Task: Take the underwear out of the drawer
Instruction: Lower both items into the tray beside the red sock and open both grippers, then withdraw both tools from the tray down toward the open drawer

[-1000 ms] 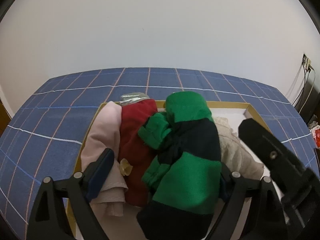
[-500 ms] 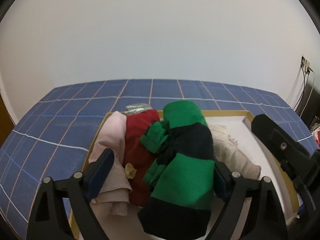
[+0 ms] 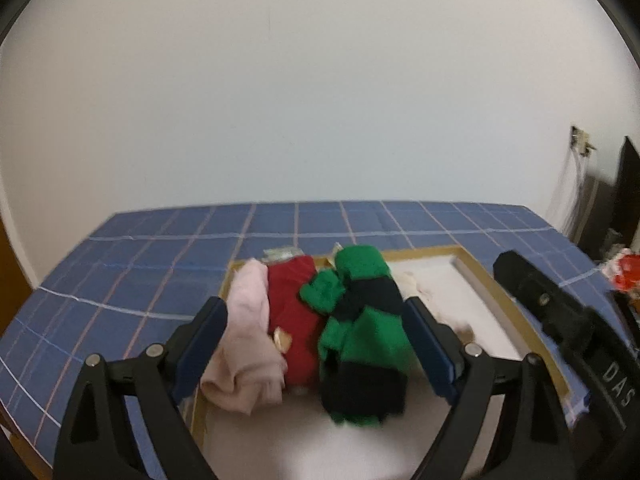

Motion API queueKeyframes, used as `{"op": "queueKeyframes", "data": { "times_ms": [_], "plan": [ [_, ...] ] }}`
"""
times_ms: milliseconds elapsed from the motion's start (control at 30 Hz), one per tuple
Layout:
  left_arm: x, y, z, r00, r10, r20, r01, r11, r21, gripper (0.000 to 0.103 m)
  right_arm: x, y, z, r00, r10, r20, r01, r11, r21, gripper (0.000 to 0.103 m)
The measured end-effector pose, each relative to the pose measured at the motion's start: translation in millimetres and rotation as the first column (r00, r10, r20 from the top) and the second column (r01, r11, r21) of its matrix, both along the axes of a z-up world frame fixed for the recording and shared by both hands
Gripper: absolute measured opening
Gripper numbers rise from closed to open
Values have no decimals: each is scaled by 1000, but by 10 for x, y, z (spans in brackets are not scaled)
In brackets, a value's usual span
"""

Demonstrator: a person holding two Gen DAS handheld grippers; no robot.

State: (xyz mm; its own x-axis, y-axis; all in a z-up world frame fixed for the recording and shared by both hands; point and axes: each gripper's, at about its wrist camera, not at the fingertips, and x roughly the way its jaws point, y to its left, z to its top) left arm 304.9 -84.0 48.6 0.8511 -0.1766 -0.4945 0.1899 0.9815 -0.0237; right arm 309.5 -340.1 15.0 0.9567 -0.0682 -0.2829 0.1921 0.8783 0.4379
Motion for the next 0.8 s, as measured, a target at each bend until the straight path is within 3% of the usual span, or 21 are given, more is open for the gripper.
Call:
{"op": "queueKeyframes", "data": {
  "times_ms": [267,467,800],
  "plan": [
    [-274,127,-181,993,-78,-92,76,997,-23,90,-360,81,-2,996,76,-52,-77,997,-15,67],
    [-552,60,-246,986,-135,-93,137,991,11,90,-587,164,-51,990,113,-89,-114,993,-10,67],
    [-878,144,-359,969,-195,-153,194,981,-18,90,-896,359,-201,970,174,-172,-178,984,-6,67]
  ]
}}
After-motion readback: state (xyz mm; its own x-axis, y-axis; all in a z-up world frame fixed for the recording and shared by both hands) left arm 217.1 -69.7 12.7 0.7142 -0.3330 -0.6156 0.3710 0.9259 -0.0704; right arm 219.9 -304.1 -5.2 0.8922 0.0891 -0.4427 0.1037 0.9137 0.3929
